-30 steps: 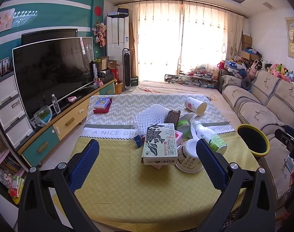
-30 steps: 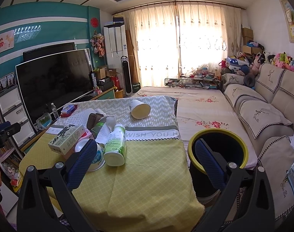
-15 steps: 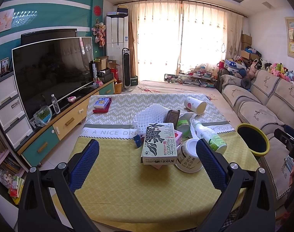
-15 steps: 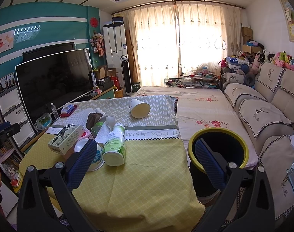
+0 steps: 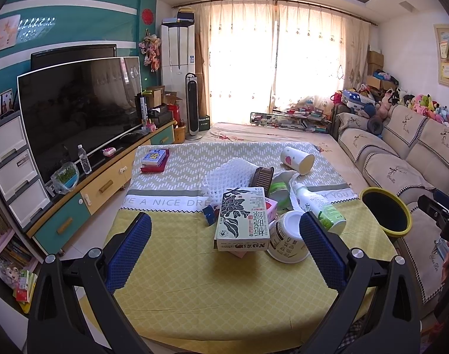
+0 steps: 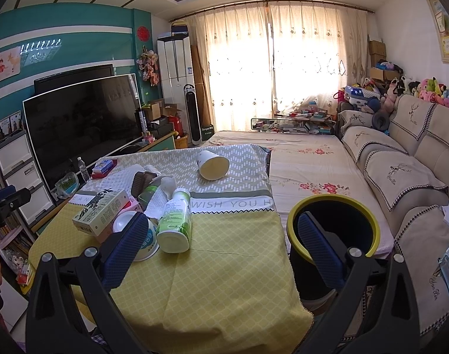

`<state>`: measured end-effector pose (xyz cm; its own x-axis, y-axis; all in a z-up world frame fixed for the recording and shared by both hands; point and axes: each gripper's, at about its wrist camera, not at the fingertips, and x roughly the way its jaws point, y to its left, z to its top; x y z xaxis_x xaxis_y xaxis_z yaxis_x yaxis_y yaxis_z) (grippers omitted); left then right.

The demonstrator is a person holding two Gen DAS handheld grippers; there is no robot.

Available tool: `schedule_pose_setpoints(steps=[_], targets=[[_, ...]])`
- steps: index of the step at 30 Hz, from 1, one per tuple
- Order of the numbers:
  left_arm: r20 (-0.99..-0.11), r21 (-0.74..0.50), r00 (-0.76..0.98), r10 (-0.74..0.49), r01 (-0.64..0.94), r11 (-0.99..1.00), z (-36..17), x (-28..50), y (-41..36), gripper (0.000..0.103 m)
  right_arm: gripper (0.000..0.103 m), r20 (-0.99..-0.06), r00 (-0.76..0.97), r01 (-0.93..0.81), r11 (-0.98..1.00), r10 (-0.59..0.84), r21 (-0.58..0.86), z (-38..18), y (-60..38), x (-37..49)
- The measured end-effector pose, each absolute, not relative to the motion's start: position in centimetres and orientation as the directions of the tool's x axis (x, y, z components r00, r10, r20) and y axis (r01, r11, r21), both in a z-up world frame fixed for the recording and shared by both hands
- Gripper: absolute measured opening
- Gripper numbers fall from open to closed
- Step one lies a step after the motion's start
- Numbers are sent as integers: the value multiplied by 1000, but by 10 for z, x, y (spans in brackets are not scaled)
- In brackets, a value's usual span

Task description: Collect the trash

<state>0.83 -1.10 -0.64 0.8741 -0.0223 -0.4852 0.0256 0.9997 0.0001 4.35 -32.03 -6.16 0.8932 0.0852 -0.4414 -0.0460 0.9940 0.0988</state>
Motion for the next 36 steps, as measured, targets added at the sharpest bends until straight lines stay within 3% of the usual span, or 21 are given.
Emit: schedule_pose_setpoints(steps=[23,36], targets=[[-515,-2,857,-19,21,1000,-18,23,-10,99,97,-472,877,-58,995,87,77,-76,-318,62],[-550,-47,834,-39,16,999,-45,71,4,99,97,-531,827,-164,982,186,90,-82,-311,192]])
